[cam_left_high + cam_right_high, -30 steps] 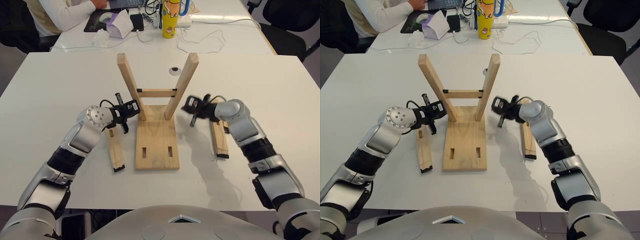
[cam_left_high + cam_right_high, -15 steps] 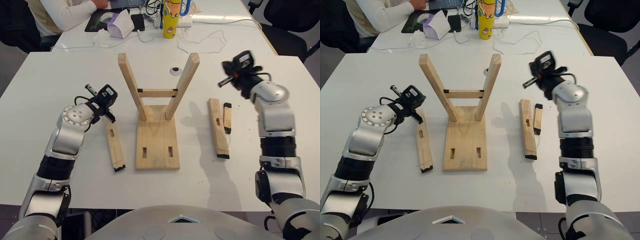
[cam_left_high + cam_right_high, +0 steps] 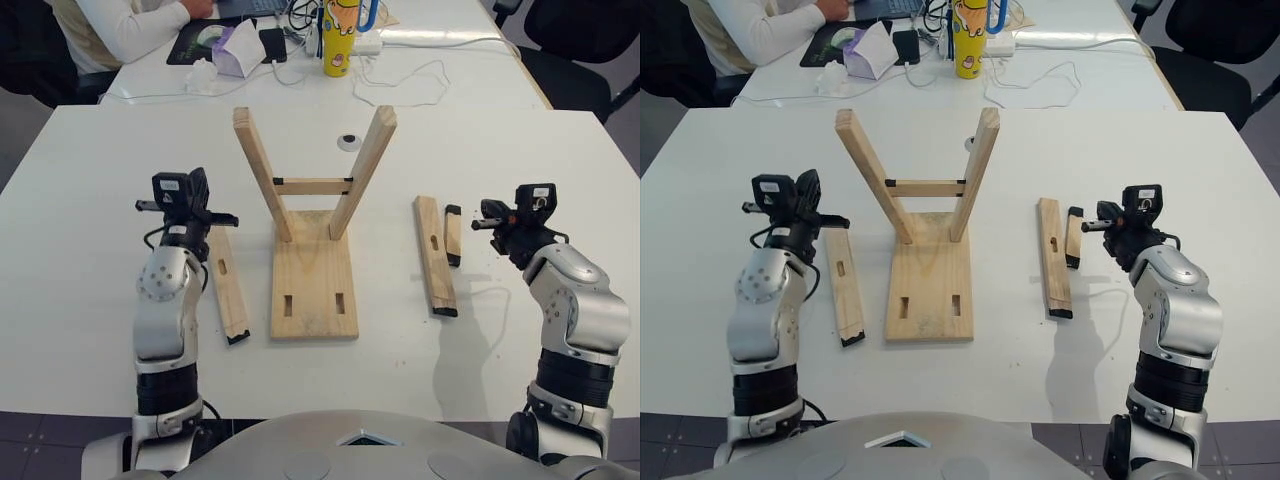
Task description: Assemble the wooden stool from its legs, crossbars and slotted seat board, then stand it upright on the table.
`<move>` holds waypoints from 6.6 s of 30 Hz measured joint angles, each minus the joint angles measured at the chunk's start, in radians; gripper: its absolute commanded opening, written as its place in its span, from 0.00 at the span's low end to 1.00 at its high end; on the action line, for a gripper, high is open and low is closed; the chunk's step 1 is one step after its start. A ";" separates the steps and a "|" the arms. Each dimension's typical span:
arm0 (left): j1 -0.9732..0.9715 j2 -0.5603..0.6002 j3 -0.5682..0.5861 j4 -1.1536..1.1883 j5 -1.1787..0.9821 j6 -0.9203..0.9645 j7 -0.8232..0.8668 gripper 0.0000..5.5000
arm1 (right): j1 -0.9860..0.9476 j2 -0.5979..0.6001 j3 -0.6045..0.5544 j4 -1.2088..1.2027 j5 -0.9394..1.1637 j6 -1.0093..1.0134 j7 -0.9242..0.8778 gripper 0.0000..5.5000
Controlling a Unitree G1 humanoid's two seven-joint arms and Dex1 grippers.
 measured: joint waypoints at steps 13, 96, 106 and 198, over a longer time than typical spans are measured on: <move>0.044 0.005 -0.058 0.136 0.046 -0.140 0.022 0.00 | 0.018 0.066 0.028 0.029 0.010 0.137 -0.114 0.33; -0.281 0.026 0.011 -0.223 -1.472 0.361 0.178 0.54 | -0.309 -0.091 0.461 -0.182 0.147 -0.454 0.322 0.24; -0.281 0.046 -0.001 -0.220 -1.471 0.323 0.188 0.26 | -0.306 -0.091 0.463 -0.168 0.145 -0.482 0.329 0.24; 0.349 0.102 0.048 -0.271 -0.389 0.069 0.210 0.08 | 0.000 0.181 0.283 0.203 -0.277 -0.760 -0.328 0.00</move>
